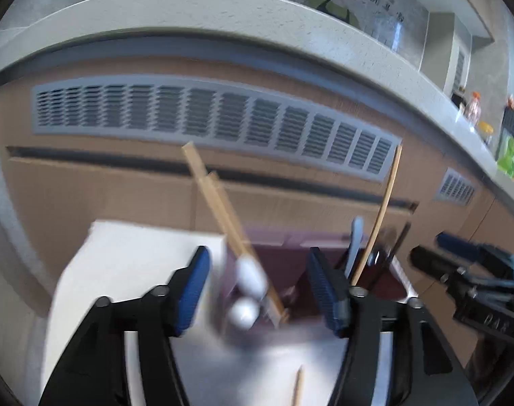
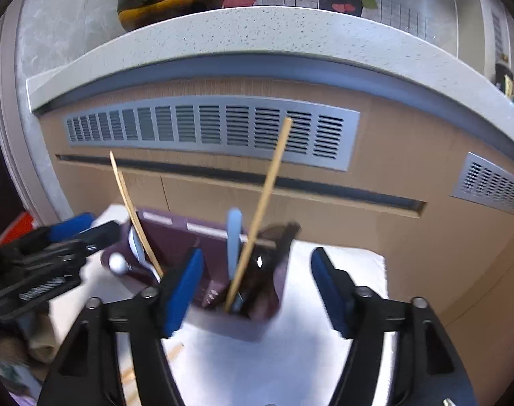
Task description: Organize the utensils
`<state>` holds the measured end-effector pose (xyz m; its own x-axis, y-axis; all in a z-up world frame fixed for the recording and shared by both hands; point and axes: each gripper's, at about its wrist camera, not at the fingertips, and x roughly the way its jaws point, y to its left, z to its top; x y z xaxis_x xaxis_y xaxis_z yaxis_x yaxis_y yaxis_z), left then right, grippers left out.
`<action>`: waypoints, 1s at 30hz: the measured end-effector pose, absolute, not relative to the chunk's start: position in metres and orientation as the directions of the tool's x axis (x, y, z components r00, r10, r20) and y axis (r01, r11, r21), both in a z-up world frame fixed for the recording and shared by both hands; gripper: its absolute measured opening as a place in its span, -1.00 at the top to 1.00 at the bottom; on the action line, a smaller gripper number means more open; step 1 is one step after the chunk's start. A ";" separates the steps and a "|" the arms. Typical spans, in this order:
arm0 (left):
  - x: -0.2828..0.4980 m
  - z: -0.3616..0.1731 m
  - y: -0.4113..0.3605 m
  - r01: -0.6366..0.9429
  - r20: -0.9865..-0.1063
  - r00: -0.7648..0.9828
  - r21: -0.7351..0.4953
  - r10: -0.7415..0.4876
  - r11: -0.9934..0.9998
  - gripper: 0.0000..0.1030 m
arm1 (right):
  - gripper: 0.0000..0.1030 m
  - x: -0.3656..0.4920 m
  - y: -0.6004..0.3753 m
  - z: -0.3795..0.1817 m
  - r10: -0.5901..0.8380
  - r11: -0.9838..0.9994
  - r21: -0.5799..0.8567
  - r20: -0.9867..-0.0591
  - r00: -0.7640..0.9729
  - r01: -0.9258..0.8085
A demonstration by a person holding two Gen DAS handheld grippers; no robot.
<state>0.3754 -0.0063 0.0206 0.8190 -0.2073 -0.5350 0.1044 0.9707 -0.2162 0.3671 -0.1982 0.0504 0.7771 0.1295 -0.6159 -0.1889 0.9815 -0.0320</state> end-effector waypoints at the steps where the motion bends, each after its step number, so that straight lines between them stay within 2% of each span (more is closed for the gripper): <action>1: 0.367 0.017 -0.001 0.098 -0.553 0.809 -0.208 -0.200 0.973 -0.32 | -0.58 0.360 -0.197 0.046 0.119 0.981 -0.044 -0.623 0.773 -0.186; 5: 0.339 -0.003 0.013 0.065 -0.631 0.760 -0.164 -0.155 0.984 -0.42 | -0.73 0.337 -0.189 0.027 0.115 0.977 -0.057 -0.670 0.733 -0.205; 7: 0.323 -0.015 0.018 0.045 -0.661 0.741 -0.126 -0.118 0.991 -0.53 | -0.73 0.326 -0.178 0.011 0.118 0.972 -0.060 -0.710 0.694 -0.226; 14: 0.267 -0.047 0.047 -0.038 -0.721 0.692 -0.073 -0.027 0.997 -0.58 | -0.69 0.297 -0.139 -0.044 0.192 0.957 0.040 -0.830 0.523 -0.288; 15: 0.260 -0.050 0.051 -0.056 -0.726 0.688 -0.074 -0.016 0.996 -0.60 | -0.64 0.294 -0.131 -0.050 0.194 0.953 0.040 -0.839 0.508 -0.299; 17: 0.251 -0.055 0.059 -0.079 -0.740 0.673 -0.075 -0.003 0.994 -0.61 | -0.17 0.290 -0.116 -0.058 0.176 0.950 0.017 -0.855 0.487 -0.312; 18: 0.248 -0.057 0.060 -0.082 -0.744 0.668 -0.074 -0.001 0.994 -0.62 | -0.04 0.291 -0.110 -0.063 0.168 0.949 0.012 -0.864 0.474 -0.314; 19: 0.245 -0.060 0.063 -0.085 -0.750 0.661 -0.070 0.004 0.994 -0.62 | 0.22 0.293 -0.104 -0.068 0.156 0.950 0.008 -0.878 0.453 -0.311; 20: 0.244 -0.060 0.063 -0.086 -0.753 0.658 -0.067 0.007 0.994 -0.62 | 0.31 0.296 -0.102 -0.071 0.150 0.952 0.009 -0.885 0.440 -0.307; 28: 0.233 -0.059 0.064 -0.063 -0.751 0.660 -0.083 -0.021 0.995 -0.62 | 0.32 0.306 -0.092 -0.075 0.127 0.957 -0.011 -0.884 0.451 -0.290; 30: 0.233 -0.058 0.061 -0.056 -0.751 0.660 -0.082 -0.024 0.995 -0.62 | 0.52 0.308 -0.096 -0.076 0.140 0.955 0.001 -0.884 0.446 -0.298</action>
